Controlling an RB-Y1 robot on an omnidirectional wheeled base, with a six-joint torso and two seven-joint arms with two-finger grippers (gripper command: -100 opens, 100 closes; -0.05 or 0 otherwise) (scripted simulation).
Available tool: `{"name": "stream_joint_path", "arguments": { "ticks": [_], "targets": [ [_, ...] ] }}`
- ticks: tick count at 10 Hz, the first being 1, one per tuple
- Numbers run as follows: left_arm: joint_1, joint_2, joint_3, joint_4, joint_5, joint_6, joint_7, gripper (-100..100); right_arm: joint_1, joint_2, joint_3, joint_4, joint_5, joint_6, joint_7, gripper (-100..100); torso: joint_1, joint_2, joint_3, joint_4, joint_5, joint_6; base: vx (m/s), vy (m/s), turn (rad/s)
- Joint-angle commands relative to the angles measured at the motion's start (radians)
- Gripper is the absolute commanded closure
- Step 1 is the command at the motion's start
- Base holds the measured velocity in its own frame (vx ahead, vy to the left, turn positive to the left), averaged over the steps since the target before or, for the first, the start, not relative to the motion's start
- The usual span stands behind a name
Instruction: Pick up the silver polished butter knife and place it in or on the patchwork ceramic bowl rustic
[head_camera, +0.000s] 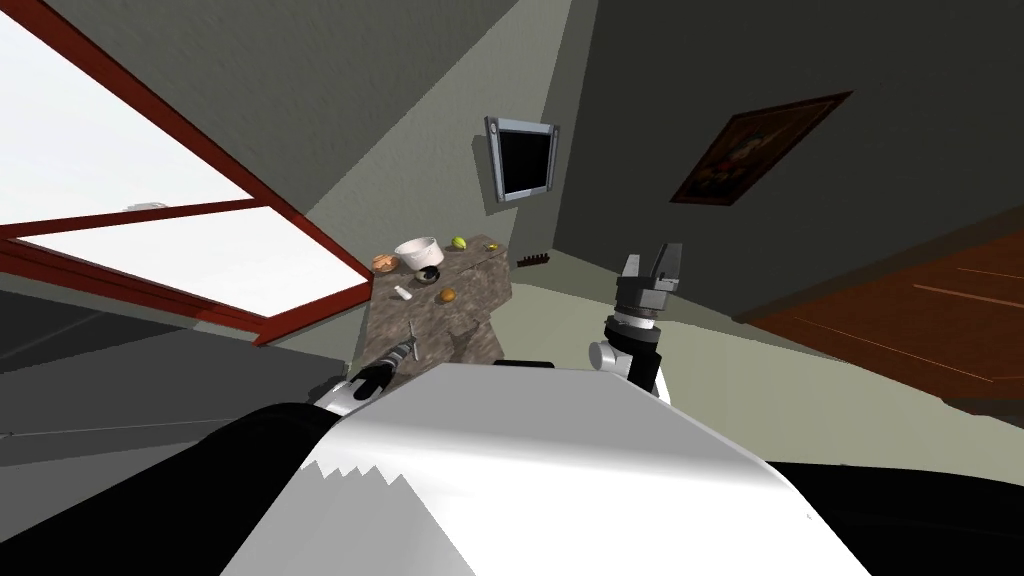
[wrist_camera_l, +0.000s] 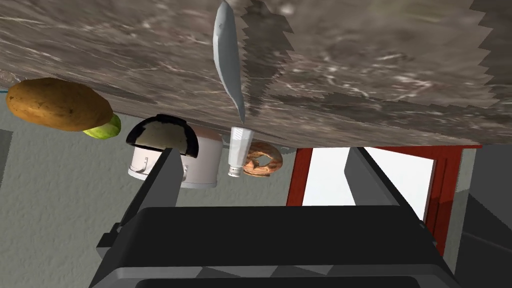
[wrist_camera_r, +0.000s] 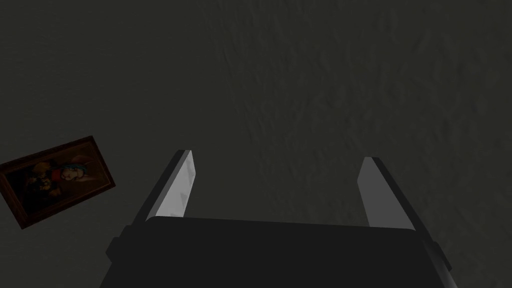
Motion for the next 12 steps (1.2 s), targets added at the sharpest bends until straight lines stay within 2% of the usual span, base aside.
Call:
{"name": "stream_joint_path", "arguments": {
  "ticks": [1,6,7,8,9,11,12],
  "targets": [
    [-0.002,0.023,-0.015,0.024,-0.014,0.050,-0.012,-100,0.000,0.000,0.000,0.000,0.000,0.000,0.000,0,0.000,0.000,0.000,0.000,0.000,0.000,0.058,-0.058,-0.168],
    [0.041,0.082,-0.024,0.040,-0.033,0.151,-0.030,-100,0.000,0.000,0.000,0.000,0.000,0.000,0.000,0,0.001,0.000,0.000,0.000,0.000,0.000,0.036,-0.032,-0.103],
    [0.034,0.074,-0.023,0.044,-0.032,0.133,-0.027,-100,0.000,0.000,0.000,0.000,0.000,0.000,0.000,0,0.001,0.001,0.000,0.000,0.000,0.000,0.007,-0.006,-0.011],
    [0.034,0.075,-0.024,0.046,-0.033,0.136,-0.028,0,0.000,0.000,0.000,0.000,0.000,0.000,0.000,0,0.002,0.002,0.001,0.000,0.000,-0.001,0.000,0.000,0.000],
    [0.015,0.065,-0.027,0.076,-0.037,0.121,-0.031,-100,0.000,0.000,0.000,0.000,0.000,0.000,0.000,0,0.002,0.003,0.001,0.001,0.001,-0.001,-0.006,0.007,-0.025],
    [-0.008,0.054,-0.030,0.115,-0.042,0.104,-0.034,-100,0.000,0.000,0.000,0.000,0.000,0.000,0.000,0,0.003,0.003,0.002,0.001,0.001,-0.001,-0.011,0.012,-0.037],
    [0.001,0.057,-0.029,0.100,-0.040,0.111,-0.033,-100,0.000,0.000,0.000,0.000,0.000,0.000,0.000,0,0.004,0.004,0.002,0.001,0.001,-0.001,-0.005,0.005,-0.012]
  ]
}}
